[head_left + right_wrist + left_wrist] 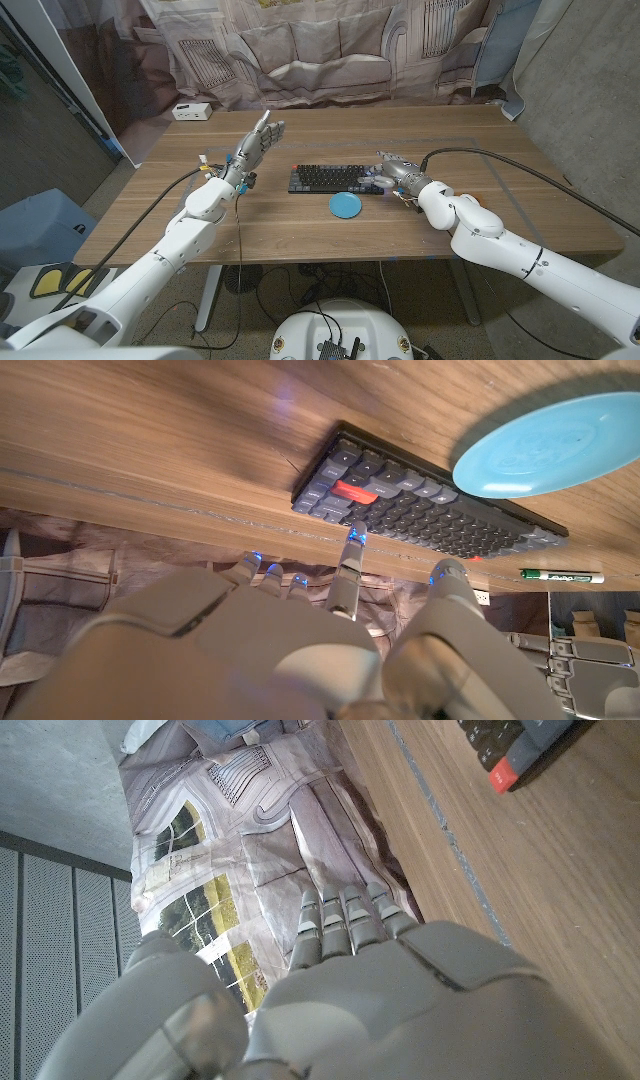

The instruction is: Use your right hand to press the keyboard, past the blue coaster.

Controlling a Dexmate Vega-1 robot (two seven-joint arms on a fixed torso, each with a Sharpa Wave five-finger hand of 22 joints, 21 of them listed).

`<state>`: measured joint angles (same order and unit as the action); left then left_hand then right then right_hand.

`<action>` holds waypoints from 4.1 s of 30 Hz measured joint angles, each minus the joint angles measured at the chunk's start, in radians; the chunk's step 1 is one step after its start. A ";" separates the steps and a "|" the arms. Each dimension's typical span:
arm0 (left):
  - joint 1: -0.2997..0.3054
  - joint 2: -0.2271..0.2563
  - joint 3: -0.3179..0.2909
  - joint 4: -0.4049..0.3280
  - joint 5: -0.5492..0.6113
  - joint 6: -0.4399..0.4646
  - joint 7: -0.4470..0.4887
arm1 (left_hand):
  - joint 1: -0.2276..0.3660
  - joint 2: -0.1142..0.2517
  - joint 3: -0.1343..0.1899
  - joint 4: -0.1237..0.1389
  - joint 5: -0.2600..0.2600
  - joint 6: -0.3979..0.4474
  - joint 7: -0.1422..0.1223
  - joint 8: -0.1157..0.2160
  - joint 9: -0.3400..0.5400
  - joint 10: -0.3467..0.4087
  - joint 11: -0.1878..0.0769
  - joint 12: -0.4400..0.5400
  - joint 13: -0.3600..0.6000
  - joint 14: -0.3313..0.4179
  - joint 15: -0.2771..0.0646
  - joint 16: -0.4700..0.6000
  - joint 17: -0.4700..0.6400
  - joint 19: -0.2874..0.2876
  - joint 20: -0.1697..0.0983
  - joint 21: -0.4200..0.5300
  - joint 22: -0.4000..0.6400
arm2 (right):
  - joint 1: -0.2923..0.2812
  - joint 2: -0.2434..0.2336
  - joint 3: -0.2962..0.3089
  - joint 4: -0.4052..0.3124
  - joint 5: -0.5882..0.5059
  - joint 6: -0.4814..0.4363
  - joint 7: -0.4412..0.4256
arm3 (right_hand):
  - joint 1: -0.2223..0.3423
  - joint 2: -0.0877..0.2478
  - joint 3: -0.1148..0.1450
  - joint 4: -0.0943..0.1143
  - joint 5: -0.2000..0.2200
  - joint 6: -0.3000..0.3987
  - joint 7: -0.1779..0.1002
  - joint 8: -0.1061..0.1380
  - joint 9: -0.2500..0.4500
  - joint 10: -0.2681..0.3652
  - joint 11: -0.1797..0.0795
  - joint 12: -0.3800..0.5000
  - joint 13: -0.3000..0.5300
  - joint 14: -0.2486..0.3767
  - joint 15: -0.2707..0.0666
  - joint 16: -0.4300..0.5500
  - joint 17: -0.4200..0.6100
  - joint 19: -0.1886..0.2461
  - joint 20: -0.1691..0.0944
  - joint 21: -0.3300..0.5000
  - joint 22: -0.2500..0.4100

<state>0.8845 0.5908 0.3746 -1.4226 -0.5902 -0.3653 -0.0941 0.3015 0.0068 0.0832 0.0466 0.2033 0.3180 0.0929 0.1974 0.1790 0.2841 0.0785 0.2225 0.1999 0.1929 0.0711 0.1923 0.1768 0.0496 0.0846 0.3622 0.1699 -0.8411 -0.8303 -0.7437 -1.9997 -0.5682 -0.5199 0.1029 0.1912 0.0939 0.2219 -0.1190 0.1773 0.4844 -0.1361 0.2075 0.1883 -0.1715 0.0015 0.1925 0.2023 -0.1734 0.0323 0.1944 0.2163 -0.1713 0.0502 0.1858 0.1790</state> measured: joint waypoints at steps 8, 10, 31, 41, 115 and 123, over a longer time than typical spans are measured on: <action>-0.005 -0.004 0.003 0.004 0.002 0.002 0.000 | 0.005 0.005 0.000 0.000 0.000 0.000 0.000 0.000 0.000 -0.004 0.004 0.000 0.000 0.000 0.000 0.000 0.000 0.005 -0.005 -0.008 0.000 | 0.017 0.007 -0.021 0.012 -0.021 -0.022 0.011 | 0.000 0.000 0.000 0.000 0.000 0.006 -0.004 0.000 0.000 0.000 0.000 0.004 0.000 0.000 0.000 0.007 0.000 0.000 0.000 0.008 0.000; -0.005 -0.004 0.003 0.005 0.002 0.003 0.000 | 0.005 0.005 0.000 0.000 0.000 0.000 0.000 0.000 0.000 -0.004 0.004 0.000 0.000 0.000 0.000 0.000 0.000 0.005 -0.004 -0.009 0.000 | 0.020 0.009 -0.025 0.015 -0.027 -0.028 0.013 | 0.000 0.000 0.000 0.000 0.000 0.011 0.000 0.000 0.000 0.000 0.000 0.004 0.000 0.000 0.000 0.013 0.000 0.000 0.000 0.008 0.000; -0.021 -0.013 0.007 0.028 0.002 0.003 -0.005 | 0.005 0.005 0.000 0.000 0.000 0.000 0.000 0.000 0.000 -0.004 0.004 0.000 0.000 0.000 0.000 0.000 0.000 0.004 -0.004 -0.015 0.000 | 0.041 0.020 -0.045 0.049 -0.036 -0.016 0.015 | -0.011 -0.003 0.000 0.000 0.000 0.043 -0.011 0.004 0.000 0.000 0.000 0.015 0.000 0.004 0.004 0.020 0.000 -0.006 0.006 0.015 0.000; -0.026 -0.017 0.009 0.037 0.000 0.003 -0.007 | 0.005 0.005 -0.004 -0.004 0.000 0.000 0.000 0.000 0.000 -0.004 0.004 0.000 0.000 0.000 0.000 0.000 0.000 0.008 -0.008 -0.018 0.000 | 0.046 0.025 -0.053 0.058 -0.044 -0.016 0.017 | -0.011 -0.003 0.000 0.000 0.000 0.066 -0.016 0.012 0.000 0.000 0.000 0.015 0.000 0.004 0.004 0.026 0.000 0.000 0.011 0.015 0.000; -0.056 -0.046 0.013 0.103 -0.022 -0.010 -0.041 | 0.005 0.005 -0.004 -0.012 0.000 0.000 0.000 -0.005 0.000 -0.004 0.004 0.000 0.000 0.000 0.000 0.000 0.000 0.013 -0.002 -0.049 0.005 | 0.017 0.028 -0.047 0.080 -0.020 -0.017 -0.055 | -0.011 -0.003 0.013 -0.013 0.000 0.196 -0.050 0.033 -0.005 0.083 -0.028 0.031 -0.007 0.004 0.004 0.039 -0.002 0.000 0.011 0.022 0.000; -0.070 -0.054 0.020 0.120 -0.021 -0.013 -0.051 | 0.001 0.009 -0.004 -0.012 0.000 0.005 0.006 -0.005 0.000 -0.004 0.004 0.000 0.000 0.000 0.000 0.000 0.000 0.013 -0.002 -0.049 0.005 | 0.010 0.027 -0.032 0.086 0.006 0.010 -0.073 | -0.011 -0.003 0.018 -0.010 0.000 0.200 -0.038 0.027 -0.004 0.082 -0.028 0.031 -0.007 0.004 0.004 0.039 -0.002 0.000 0.011 0.022 0.000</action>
<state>0.8149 0.5371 0.3947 -1.3029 -0.6117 -0.3778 -0.1449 0.3028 0.0160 0.0788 0.0344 0.2035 0.3234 0.0984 0.1923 0.1789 0.2804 0.0821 0.2225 0.2002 0.1929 0.0711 0.1923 0.1771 0.0628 0.0821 0.3136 0.1746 -0.8313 -0.8035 -0.7761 -1.9138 -0.5626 -0.5100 0.0298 0.1807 0.0910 0.2397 -0.1292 0.1773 0.6842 -0.1737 0.2348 0.1847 -0.0891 -0.0267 0.2235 0.1954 -0.1698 0.0359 0.2331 0.2139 -0.1715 0.0609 0.2081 0.1790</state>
